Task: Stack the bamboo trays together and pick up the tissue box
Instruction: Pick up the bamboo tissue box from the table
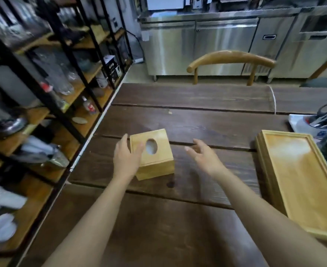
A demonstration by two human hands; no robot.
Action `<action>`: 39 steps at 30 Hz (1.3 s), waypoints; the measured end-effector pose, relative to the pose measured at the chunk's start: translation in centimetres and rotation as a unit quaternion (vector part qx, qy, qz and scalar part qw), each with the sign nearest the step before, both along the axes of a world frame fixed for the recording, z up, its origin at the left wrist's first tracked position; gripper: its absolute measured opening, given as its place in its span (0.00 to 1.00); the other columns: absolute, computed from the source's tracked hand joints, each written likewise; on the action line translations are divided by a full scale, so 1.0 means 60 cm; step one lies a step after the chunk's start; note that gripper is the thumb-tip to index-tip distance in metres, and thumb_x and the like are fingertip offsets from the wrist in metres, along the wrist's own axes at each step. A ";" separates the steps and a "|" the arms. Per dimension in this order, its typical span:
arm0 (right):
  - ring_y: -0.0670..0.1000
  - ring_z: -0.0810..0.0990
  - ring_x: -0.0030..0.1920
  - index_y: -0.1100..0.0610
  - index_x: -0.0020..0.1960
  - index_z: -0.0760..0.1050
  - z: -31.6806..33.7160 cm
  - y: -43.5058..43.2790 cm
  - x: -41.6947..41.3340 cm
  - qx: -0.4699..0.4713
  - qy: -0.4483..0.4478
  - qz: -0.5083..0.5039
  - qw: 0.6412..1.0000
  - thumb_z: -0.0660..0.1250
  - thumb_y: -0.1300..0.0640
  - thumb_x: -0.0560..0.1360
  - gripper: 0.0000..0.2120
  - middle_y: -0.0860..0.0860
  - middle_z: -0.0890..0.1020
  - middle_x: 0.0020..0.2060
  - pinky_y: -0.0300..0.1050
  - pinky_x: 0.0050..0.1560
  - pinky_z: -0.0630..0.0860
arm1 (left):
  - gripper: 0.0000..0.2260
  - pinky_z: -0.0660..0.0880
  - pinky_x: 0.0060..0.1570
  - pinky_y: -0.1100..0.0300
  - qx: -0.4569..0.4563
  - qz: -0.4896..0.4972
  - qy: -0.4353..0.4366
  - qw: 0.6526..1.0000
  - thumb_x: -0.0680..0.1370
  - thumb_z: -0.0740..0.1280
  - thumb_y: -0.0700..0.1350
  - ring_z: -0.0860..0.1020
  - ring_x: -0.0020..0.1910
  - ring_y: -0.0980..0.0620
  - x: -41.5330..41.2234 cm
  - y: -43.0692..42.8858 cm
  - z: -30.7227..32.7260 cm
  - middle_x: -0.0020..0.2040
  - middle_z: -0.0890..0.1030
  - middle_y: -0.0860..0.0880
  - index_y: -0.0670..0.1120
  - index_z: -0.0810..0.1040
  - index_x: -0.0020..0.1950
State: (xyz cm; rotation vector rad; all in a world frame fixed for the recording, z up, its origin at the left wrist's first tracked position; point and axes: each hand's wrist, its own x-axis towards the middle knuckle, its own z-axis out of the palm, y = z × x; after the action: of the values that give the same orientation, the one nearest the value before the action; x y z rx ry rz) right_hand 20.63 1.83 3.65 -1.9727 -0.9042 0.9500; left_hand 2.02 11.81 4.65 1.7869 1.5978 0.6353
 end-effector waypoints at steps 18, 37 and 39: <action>0.55 0.73 0.59 0.59 0.68 0.62 -0.008 0.060 -0.212 -0.022 0.086 -0.013 0.996 0.59 0.53 0.78 0.21 0.56 0.74 0.62 0.50 0.57 0.70 | 0.26 0.67 0.66 0.53 -0.276 0.029 -0.316 0.907 0.73 0.69 0.52 0.74 0.61 0.52 -0.115 -0.057 -0.046 0.63 0.77 0.54 0.59 0.65 0.70; 0.52 0.74 0.56 0.54 0.58 0.70 0.011 -0.028 -0.558 -0.063 0.126 0.325 0.935 0.61 0.54 0.76 0.11 0.52 0.77 0.55 0.48 0.53 0.69 | 0.35 0.61 0.67 0.49 -0.169 0.334 -0.360 0.855 0.75 0.67 0.55 0.64 0.69 0.48 -0.437 -0.315 -0.022 0.73 0.65 0.52 0.61 0.50 0.75; 0.53 0.74 0.57 0.55 0.58 0.70 0.004 -0.047 -0.584 -0.070 0.123 0.348 0.927 0.62 0.54 0.76 0.11 0.53 0.77 0.55 0.50 0.57 0.70 | 0.35 0.62 0.68 0.49 -0.160 0.354 -0.367 0.845 0.74 0.67 0.56 0.65 0.68 0.48 -0.457 -0.342 -0.029 0.72 0.66 0.53 0.61 0.51 0.75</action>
State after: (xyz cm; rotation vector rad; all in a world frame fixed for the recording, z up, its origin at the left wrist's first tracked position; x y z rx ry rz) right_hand -14.40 -0.97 3.89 -1.5921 -1.4582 1.6545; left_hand -25.43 -8.74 2.93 0.5265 1.6191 1.1315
